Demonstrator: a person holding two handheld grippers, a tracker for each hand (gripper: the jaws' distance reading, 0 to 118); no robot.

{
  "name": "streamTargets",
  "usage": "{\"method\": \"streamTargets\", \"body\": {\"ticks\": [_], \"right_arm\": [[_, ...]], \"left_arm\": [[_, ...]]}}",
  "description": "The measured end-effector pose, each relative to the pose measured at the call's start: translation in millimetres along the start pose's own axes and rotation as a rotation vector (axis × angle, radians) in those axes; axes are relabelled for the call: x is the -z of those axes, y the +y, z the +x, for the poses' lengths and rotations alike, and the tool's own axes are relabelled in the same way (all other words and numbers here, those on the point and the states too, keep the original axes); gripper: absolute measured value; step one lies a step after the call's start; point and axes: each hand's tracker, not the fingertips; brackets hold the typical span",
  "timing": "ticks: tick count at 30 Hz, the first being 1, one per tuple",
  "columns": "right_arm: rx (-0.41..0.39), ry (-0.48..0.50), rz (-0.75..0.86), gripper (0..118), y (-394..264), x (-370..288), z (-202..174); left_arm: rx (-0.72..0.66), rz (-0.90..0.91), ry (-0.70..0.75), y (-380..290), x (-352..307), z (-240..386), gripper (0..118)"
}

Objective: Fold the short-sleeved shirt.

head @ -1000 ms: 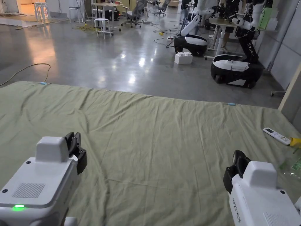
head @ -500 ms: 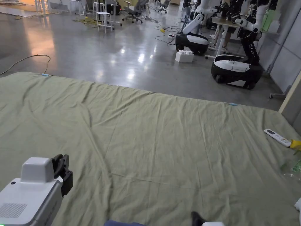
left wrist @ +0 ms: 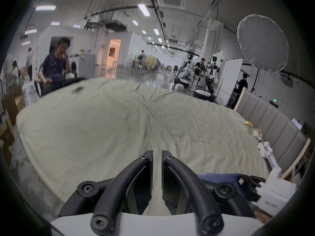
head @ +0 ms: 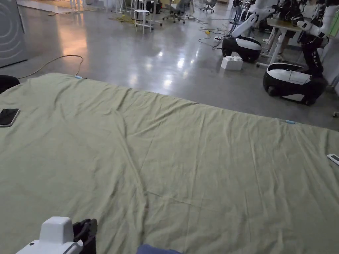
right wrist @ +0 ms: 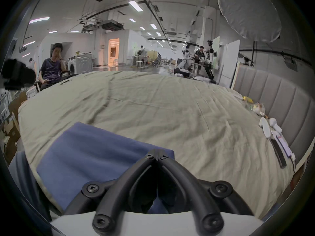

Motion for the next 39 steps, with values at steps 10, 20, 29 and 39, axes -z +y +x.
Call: {"method": "streamTargets", "body": {"ticks": [10,20,29,39], "right_arm": [[-0.032,-0.009,0.002,1,-15.3,5.4,-2.9],[-0.036,0.001,0.016,1,-19.2,2.8,-1.8],[-0.018,0.014,0.022,1,-22.2,2.3,1.3],[-0.033,0.016,0.021,1,-22.3,3.5,1.0]], "left_arm": [[-0.232,-0.409,-0.42,-17.5,64.8,-11.4,90],[-0.417,-0.715,-0.581,-50.8,140.1,-10.4,89],[-0.453,-0.752,-0.732,-68.2,159.5,2.8,80],[-0.544,-0.685,-0.737,-85.5,151.5,-2.7,32]]}}
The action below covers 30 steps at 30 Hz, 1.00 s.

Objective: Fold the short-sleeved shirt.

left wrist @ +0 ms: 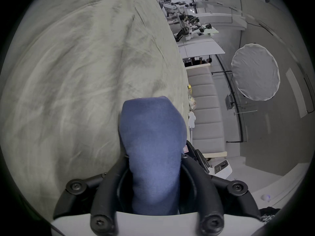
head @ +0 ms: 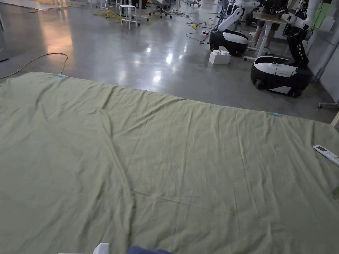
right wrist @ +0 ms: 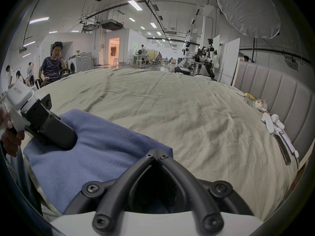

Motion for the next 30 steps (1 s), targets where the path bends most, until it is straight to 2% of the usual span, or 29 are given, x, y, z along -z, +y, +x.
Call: {"method": "streamTargets", "body": {"ticks": [3,7,15,22,28,30], "right_arm": [[-0.009,0.012,0.003,1,2.1,-0.3,2.6],[0.048,0.05,-0.011,1,20.2,-3.6,15.4],[0.068,-0.01,0.102,1,101.2,-9.4,53.9],[0.05,-0.064,0.226,1,180.4,-8.7,98.6],[0.058,-0.101,0.313,1,220.6,-14.7,121.5],[0.055,-0.114,0.332,1,227.0,-16.3,126.8]], "left_arm": [[0.003,0.02,0.002,-5.5,-3.0,12.2,29],[0.015,0.023,-0.013,0.3,-11.4,16.8,28],[0.056,0.069,-0.018,45.3,-85.2,36.5,27],[0.118,0.119,0.084,101.6,-188.7,37.1,27],[0.115,0.187,0.243,136.8,-290.1,35.9,27],[0.106,0.227,0.335,142.3,-324.8,40.1,27]]}}
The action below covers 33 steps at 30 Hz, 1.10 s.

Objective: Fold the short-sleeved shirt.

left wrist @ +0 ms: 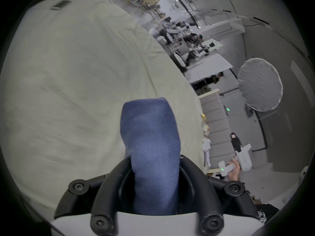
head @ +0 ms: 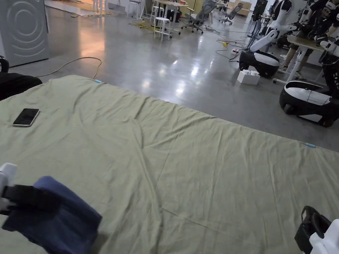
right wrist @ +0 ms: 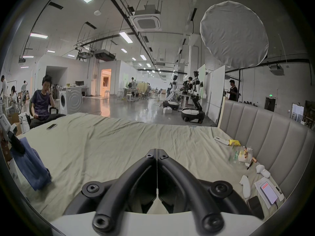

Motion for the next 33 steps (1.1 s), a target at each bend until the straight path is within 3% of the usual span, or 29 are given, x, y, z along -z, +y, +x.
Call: {"method": "streamTargets", "body": {"ticks": [6,10,14,16,20,23,24,28,33], "right_arm": [[0.013,-0.035,0.021,1,5.5,-1.4,11.9],[0.009,-0.043,0.013,1,-1.2,-2.9,14.6],[0.007,-0.042,-0.006,1,-8.2,-2.1,15.0],[0.011,-0.043,-0.015,1,-11.2,-1.3,14.5],[0.009,-0.035,-0.022,1,-13.8,-1.4,12.7],[-0.002,-0.027,-0.022,1,-15.4,-1.5,11.6],[-0.002,-0.024,-0.023,1,-15.6,-1.5,11.5],[0.014,-0.015,-0.02,1,-15.9,-2.2,11.4],[0.012,-0.008,-0.018,1,-19.3,-4.3,11.3]], "left_arm": [[-0.026,0.038,0.198,33.9,-56.5,-39.1,27],[-0.074,0.024,0.3,31.4,-59.2,-45.3,27],[0.021,-0.024,0.442,31.0,-46.6,-35.9,30],[0.02,-0.016,0.485,39.4,-44.0,-46.5,38],[0.066,-0.014,0.613,42.2,-37.4,-38.4,64],[0.102,-0.032,0.764,52.4,-38.1,-38.1,64],[0.087,-0.018,0.74,53.8,-38.0,-36.8,64],[0.151,0.059,0.87,53.8,-42.3,-20.8,64],[0.284,0.177,0.95,38.5,-30.6,9.0,64]]}}
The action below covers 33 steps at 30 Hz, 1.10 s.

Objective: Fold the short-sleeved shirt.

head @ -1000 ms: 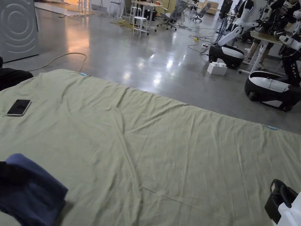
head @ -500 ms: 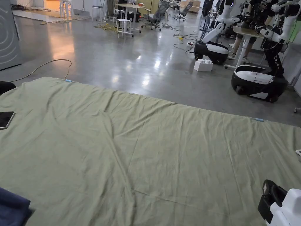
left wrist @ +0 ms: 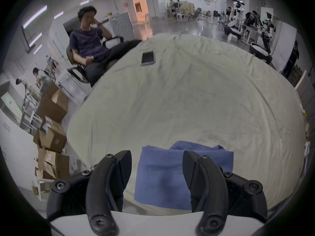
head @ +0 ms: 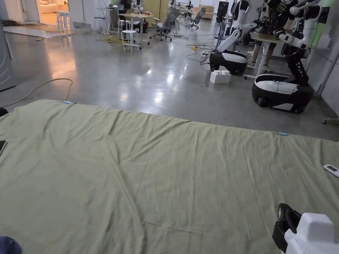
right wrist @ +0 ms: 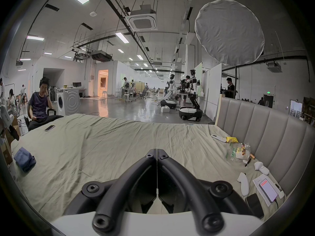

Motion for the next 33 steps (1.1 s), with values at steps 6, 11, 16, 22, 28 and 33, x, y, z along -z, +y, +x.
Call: {"method": "streamTargets", "body": {"ticks": [6,11,16,22,28,33], "right_arm": [[0.023,0.006,-0.005,1,-9.1,-2.8,-0.3],[0.011,0.0,-0.008,1,-18.0,-2.4,-3.7],[0.012,-0.009,-0.015,1,-26.7,0.0,-6.5],[0.012,0.0,-0.02,1,-28.7,-5.3,-13.8],[0.009,0.004,0.006,1,-25.1,-13.0,-20.9],[0.009,0.004,0.016,1,-22.6,-15.2,-17.0]], "left_arm": [[-0.06,0.19,-0.197,-42.9,-6.3,75.9,64],[-0.156,0.352,-0.341,-102.9,-21.4,163.8,64],[-0.167,0.448,-0.35,-128.4,-53.6,247.5,63],[0.025,0.658,-0.365,-114.8,-99.5,327.9,62],[0.088,0.759,-0.362,-99.2,-132.9,373.9,42],[0.083,0.762,-0.355,-100.8,-141.5,381.9,18]]}}
